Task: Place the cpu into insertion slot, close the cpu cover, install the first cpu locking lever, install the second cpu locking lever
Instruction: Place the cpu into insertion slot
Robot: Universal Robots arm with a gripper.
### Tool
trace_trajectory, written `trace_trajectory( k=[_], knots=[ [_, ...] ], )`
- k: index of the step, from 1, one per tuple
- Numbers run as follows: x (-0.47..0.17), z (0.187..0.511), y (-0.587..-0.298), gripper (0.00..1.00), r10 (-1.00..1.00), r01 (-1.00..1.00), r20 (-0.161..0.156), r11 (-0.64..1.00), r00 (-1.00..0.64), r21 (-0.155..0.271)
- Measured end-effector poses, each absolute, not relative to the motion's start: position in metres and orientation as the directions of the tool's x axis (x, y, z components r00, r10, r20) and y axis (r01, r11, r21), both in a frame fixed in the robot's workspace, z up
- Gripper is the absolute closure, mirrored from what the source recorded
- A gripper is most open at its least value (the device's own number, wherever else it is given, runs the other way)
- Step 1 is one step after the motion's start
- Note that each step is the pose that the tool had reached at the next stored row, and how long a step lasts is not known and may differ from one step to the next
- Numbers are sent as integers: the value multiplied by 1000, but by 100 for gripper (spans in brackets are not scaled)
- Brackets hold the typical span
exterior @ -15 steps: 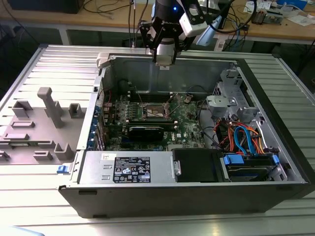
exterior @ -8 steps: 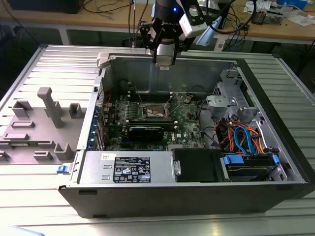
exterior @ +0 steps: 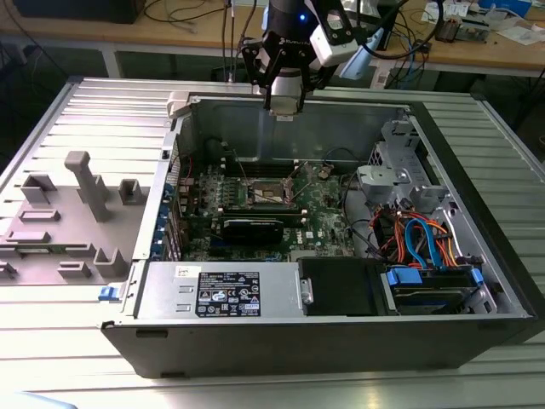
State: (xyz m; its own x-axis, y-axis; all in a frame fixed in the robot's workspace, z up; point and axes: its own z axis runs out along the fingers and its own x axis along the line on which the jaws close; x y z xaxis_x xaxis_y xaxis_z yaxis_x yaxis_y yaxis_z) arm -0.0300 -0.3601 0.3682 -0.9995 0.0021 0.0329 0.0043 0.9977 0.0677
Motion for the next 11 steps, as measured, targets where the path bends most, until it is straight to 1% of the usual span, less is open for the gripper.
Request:
trace_trajectory(
  k=[11],
  knots=[
    [-30, 359, -360, 46, 2, 4, 33, 998, -999, 68]
  ],
)
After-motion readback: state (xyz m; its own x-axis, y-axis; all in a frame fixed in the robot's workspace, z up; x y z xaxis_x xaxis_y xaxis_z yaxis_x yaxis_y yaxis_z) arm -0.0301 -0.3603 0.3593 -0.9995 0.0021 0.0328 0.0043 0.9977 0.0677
